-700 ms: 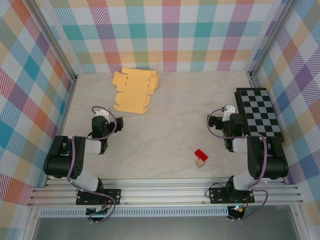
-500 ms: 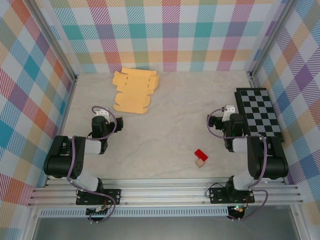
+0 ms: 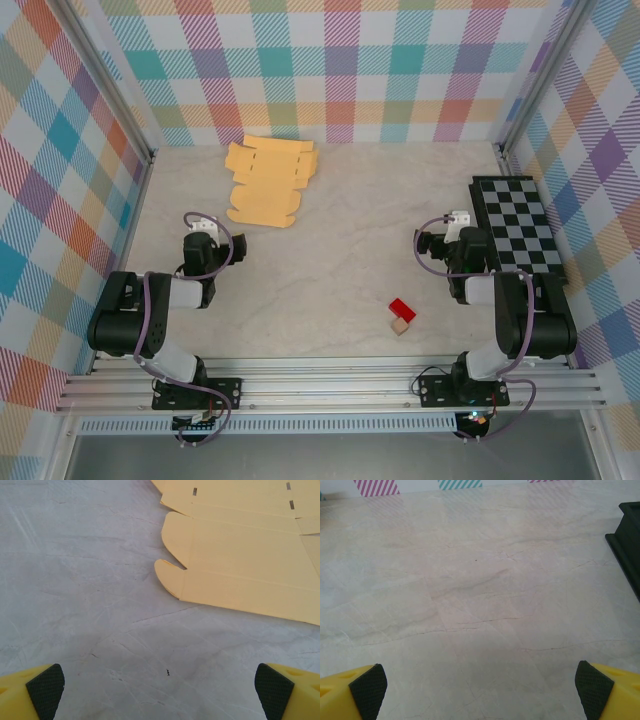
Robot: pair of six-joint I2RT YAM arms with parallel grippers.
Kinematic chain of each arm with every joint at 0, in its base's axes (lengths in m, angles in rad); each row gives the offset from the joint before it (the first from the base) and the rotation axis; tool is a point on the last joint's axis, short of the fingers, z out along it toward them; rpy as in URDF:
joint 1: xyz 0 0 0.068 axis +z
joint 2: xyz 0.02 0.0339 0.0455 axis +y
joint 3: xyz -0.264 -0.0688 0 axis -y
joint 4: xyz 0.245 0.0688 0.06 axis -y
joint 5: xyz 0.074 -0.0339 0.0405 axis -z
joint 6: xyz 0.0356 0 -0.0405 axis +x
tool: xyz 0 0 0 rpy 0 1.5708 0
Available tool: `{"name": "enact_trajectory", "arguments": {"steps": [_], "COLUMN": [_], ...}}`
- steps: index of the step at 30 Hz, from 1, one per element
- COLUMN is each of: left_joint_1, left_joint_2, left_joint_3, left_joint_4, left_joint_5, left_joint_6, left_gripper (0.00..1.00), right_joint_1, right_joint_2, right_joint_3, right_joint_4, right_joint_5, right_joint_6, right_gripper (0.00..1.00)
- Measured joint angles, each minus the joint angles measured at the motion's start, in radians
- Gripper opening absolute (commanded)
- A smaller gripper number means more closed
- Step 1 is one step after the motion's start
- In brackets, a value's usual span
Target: Fold the paper box
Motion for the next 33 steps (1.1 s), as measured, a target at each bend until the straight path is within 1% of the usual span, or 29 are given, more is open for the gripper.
{"name": "enact_trajectory", "arguments": {"steps": [5,7,9,12,15,16,18,20,23,26,33], "left_joint_1": [0.0,-0.013,-0.038,-0.053,-0.047,-0.034,-0.011,0.004,-0.006,-0.059,-0.192], "left_joint_2": [0.0,-0.019,-0.08,-0.185,-0.261,-0.275,-0.267,-0.216,-0.079,0.064,0.38], "left_joint_3": [0.0,0.007,0.044,0.167,0.271,0.299,0.352,0.423,0.566,0.705,1.051], "left_joint_4": [0.0,-0.048,-0.176,-0.374,-0.454,-0.478,-0.525,-0.587,-0.678,-0.769,-0.996], "left_joint_5": [0.003,-0.039,-0.097,-0.182,-0.248,-0.248,-0.207,-0.161,-0.113,-0.089,-0.084], "left_joint_6": [0.0,0.0,-0.008,-0.035,-0.11,-0.154,-0.23,-0.299,-0.378,-0.417,-0.428], "left_gripper": [1.0,1.0,1.0,1.0,1.0,1.0,1.0,1.0,1.0,1.0,1.0], "right_joint_1": [0.0,0.003,0.019,0.034,0.042,0.046,0.053,0.066,0.095,0.121,0.172], "right_joint_2": [0.0,-0.003,-0.029,-0.07,-0.105,-0.119,-0.143,-0.162,-0.179,-0.185,-0.191], "right_joint_3": [0.0,0.008,0.045,0.184,0.338,0.38,0.438,0.482,0.526,0.549,0.554], "right_joint_4": [-0.001,-0.034,-0.143,-0.358,-0.518,-0.565,-0.64,-0.714,-0.813,-0.893,-1.003], "right_joint_5": [-0.008,-0.021,-0.005,0.04,0.072,0.079,0.09,0.094,0.095,0.089,0.066], "right_joint_6": [-0.001,-0.005,-0.007,0.019,0.072,0.09,0.119,0.14,0.159,0.178,0.224], "right_gripper": [1.0,1.0,1.0,1.0,1.0,1.0,1.0,1.0,1.0,1.0,1.0]}}
